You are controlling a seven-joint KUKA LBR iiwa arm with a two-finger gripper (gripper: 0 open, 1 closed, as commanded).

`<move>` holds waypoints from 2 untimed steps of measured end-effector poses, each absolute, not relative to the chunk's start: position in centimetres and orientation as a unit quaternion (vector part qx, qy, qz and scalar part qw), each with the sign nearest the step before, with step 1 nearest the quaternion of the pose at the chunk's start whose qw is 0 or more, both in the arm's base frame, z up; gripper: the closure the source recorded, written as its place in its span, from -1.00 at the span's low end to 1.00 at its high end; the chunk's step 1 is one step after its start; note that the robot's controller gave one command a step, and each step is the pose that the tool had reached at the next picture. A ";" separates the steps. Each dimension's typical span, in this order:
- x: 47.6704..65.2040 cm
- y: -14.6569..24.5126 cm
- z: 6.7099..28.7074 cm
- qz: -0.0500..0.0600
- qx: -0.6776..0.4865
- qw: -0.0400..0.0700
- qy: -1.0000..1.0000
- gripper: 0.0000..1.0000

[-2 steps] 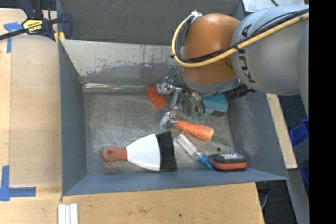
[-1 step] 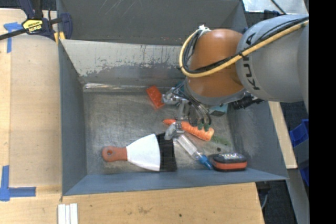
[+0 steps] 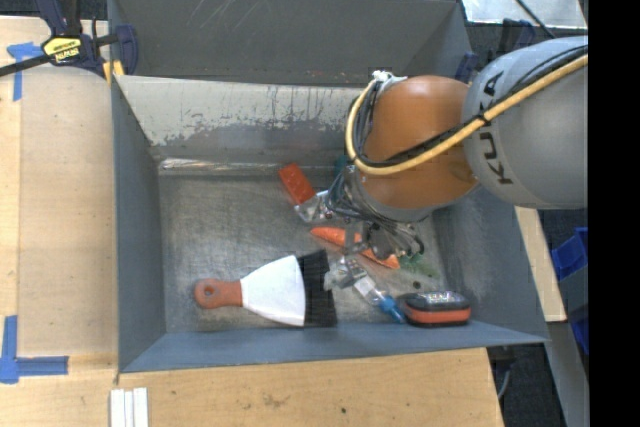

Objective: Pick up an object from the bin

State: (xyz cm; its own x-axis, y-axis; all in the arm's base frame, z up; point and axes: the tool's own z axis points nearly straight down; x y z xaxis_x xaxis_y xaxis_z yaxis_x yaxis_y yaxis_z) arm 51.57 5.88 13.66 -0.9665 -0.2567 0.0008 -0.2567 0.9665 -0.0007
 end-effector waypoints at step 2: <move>51.2 4.0 13.6 -0.001 0.076 -0.001 -0.997 -1.00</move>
Offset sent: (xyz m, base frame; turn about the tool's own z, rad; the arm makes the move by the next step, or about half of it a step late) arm 0.0374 -0.0792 -0.0103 -0.1977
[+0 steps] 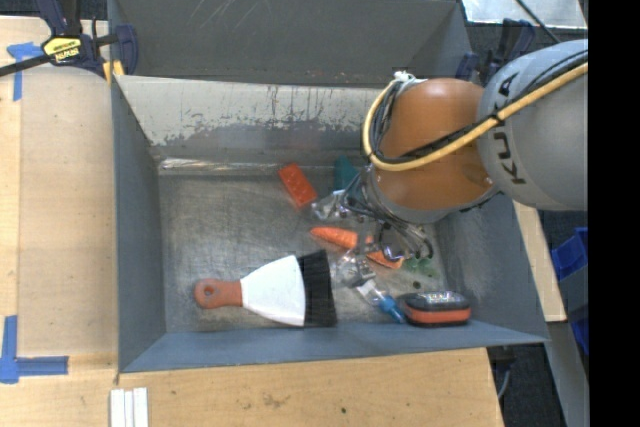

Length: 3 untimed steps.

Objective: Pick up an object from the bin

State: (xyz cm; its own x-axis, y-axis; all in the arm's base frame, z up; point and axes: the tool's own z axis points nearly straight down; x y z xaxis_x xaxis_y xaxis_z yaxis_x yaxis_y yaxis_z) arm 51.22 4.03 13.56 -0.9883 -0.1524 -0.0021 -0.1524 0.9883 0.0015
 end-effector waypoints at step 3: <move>59.2 0.7 9.8 0.000 -0.083 0.002 0.997 -1.00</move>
Offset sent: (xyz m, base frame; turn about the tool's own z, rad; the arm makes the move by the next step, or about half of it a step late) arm 0.0931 -0.0204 -0.0485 0.0219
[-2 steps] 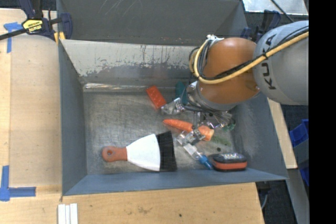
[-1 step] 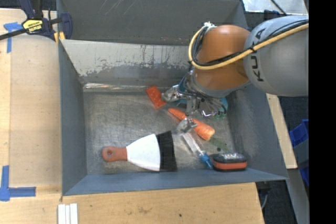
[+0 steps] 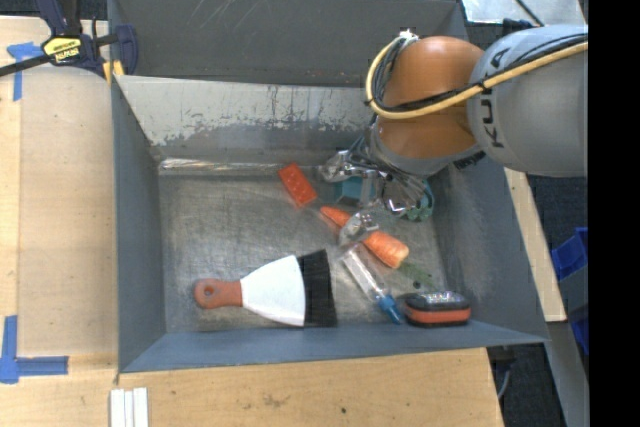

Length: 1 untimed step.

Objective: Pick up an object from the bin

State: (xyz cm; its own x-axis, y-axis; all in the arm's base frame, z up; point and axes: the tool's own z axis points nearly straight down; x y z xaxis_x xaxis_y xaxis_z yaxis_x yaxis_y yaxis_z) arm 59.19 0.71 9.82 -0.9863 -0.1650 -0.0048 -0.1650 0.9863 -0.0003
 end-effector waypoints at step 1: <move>57.1 -2.7 14.6 0.001 -0.235 -0.001 0.972 -1.00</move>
Offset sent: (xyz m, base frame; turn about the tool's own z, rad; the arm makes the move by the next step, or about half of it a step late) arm 0.0029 -0.0511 -0.0249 0.0457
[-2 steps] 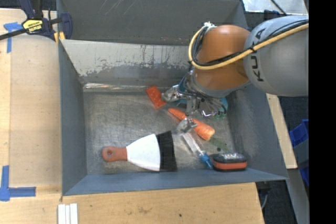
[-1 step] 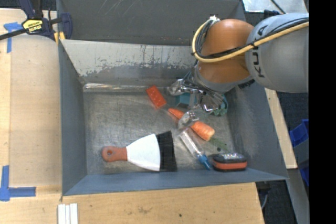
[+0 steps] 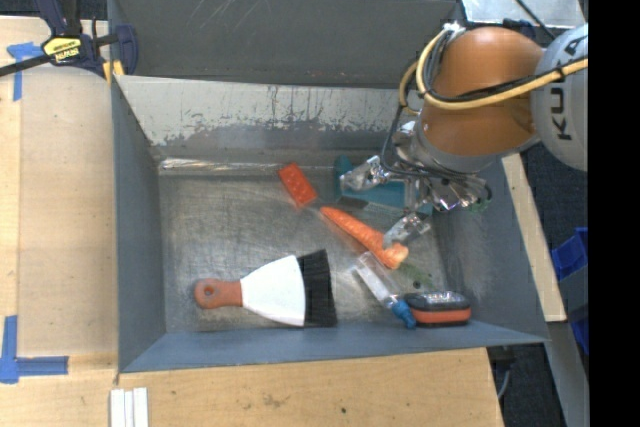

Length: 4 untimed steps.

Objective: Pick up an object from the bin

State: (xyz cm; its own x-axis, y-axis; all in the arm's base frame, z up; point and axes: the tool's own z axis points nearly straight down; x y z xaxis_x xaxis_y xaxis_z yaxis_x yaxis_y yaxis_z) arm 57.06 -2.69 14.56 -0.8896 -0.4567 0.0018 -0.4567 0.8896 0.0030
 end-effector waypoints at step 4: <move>57.0 -3.1 9.8 -0.003 0.133 0.019 -0.991 -1.00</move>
Offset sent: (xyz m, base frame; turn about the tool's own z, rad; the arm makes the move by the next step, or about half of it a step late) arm -0.0011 0.0072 -0.0756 -0.0050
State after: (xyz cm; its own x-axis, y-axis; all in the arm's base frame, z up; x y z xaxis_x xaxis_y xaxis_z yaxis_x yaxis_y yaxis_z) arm 57.05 -3.10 9.81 -0.9637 -0.2644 0.0362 -0.2642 0.9644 0.0105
